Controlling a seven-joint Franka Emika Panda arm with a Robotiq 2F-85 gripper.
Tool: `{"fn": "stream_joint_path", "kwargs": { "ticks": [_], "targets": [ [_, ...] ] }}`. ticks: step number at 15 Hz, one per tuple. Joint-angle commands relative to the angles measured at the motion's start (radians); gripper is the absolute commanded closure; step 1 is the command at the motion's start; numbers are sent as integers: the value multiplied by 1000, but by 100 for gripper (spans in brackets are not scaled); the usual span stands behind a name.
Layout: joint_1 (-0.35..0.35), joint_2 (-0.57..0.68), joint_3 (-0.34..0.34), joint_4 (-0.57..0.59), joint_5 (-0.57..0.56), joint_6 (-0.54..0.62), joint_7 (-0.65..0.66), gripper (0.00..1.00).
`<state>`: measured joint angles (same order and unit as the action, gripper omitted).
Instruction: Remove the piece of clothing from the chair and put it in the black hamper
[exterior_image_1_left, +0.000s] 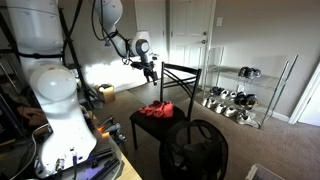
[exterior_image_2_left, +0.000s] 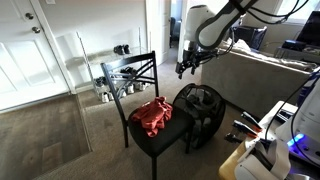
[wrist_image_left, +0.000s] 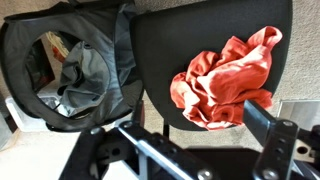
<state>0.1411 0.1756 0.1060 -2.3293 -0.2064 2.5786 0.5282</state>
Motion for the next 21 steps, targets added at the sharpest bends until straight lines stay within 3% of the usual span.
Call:
{"fn": "stream_joint_path", "kwargs": {
  "ticks": [1,5,7,12,18,19,20,21],
  "targets": [
    [101,174,-8,147,-43,21,66,0],
    [195,363,-49,348,-27,-13,27,0],
    [208,442,-62,432,1,-22,-9,0],
    [197,652,-101,683,41,-55,-61,0],
    [152,864,-93,967,113,-203,-140,0],
    [147,888,-89,1001,124,-226,-152,0],
    [175,840,-118,920,108,-173,-107,0],
    [172,862,-116,951,114,-188,-114,0]
  ]
}}
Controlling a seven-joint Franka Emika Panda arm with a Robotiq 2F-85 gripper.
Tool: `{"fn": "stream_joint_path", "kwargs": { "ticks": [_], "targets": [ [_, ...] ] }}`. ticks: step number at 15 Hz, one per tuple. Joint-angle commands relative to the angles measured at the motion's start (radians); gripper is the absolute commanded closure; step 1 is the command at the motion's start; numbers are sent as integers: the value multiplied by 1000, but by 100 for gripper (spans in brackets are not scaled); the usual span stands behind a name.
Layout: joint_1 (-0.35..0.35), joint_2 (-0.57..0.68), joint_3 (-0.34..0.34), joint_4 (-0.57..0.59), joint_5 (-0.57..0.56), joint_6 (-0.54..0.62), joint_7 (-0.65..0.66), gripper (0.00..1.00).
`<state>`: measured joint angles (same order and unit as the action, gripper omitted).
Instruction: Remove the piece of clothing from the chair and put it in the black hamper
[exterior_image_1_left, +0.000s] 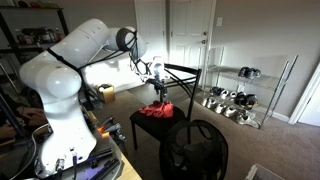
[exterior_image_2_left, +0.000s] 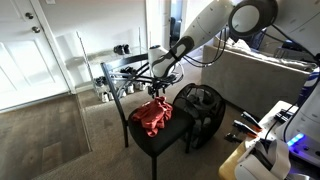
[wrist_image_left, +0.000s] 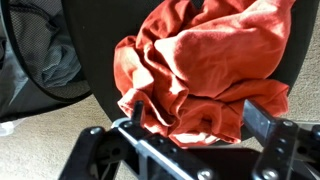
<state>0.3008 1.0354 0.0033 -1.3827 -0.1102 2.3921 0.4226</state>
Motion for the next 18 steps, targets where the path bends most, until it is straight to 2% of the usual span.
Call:
{"fn": "stream_joint_path", "kwargs": {
  "ticks": [1,7,14,18],
  "targets": [
    [12,19,-14,27,19,-7,-10,0],
    [29,42,-23,62,20,0,26,0],
    [68,243,-33,254,27,-52,55,0],
    [100,339,-75,333,8,-97,100,0]
  ]
}}
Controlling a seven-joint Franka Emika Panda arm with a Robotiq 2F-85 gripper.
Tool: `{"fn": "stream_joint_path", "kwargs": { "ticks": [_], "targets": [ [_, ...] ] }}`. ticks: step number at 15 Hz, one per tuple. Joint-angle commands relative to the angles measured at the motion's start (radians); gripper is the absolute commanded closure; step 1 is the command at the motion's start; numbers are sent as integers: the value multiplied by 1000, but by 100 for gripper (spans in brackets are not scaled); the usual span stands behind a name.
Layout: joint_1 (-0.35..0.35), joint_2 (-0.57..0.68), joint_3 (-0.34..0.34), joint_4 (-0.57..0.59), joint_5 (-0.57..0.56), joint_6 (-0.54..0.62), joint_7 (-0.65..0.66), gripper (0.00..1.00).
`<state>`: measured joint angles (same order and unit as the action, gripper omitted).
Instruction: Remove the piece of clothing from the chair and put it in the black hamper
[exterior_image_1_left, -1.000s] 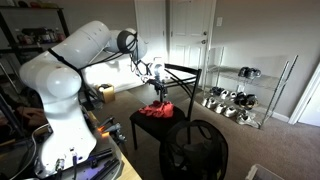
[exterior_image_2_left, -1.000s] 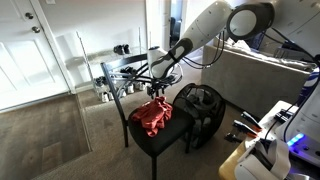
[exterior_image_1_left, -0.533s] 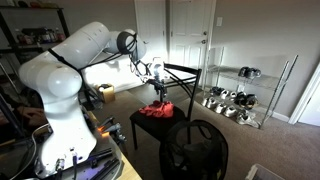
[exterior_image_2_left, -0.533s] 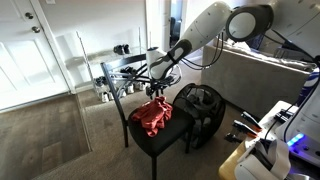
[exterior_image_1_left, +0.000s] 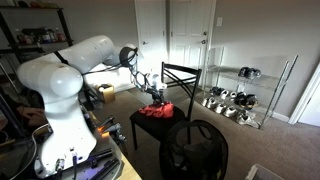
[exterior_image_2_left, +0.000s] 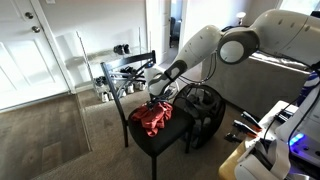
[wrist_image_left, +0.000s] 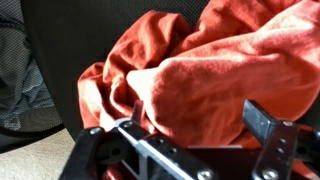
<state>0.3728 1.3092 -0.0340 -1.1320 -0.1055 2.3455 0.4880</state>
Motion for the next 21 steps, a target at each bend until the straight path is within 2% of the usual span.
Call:
{"fn": "stream_joint_path", "kwargs": {
  "ticks": [1,6,7,8,13,18,21],
  "targets": [
    [36,84,-48,102,1,-56,46,0],
    [59,157,-75,196,1,-64,93,0],
    [59,161,-73,199,-5,-57,90,25],
    [63,168,-76,210,-7,-58,90,26],
    [64,158,-73,194,-7,-40,92,61],
    [51,146,-65,173,11,-30,106,91],
    [37,79,-58,79,17,7,120,95]
  ]
}}
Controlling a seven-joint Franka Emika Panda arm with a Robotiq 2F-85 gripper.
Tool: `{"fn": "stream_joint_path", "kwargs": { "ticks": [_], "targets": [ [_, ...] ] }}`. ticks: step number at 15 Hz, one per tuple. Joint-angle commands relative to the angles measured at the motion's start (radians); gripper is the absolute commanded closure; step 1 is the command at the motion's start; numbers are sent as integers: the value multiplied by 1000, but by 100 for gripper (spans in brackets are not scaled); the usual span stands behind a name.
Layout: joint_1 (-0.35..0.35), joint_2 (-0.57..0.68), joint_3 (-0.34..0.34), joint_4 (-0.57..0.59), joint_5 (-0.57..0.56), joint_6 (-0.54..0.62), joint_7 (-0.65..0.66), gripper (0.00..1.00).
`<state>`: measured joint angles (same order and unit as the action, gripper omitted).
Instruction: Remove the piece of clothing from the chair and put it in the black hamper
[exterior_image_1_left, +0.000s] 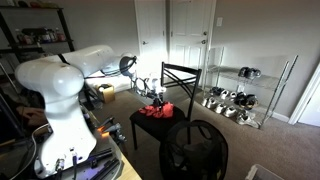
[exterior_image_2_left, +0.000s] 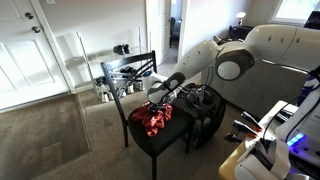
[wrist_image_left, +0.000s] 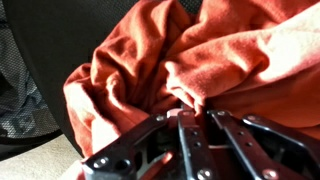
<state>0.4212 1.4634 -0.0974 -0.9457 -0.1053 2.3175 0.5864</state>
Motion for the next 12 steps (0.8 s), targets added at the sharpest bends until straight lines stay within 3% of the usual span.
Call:
{"fn": "stream_joint_path", "kwargs": {
  "ticks": [1,4,12],
  "targets": [
    [-17,-113,6,-158,18,49,31,94],
    [-21,-208,-8,-283,11,105,61,93],
    [17,-432,-122,-595,3,261,321,92]
  ]
}}
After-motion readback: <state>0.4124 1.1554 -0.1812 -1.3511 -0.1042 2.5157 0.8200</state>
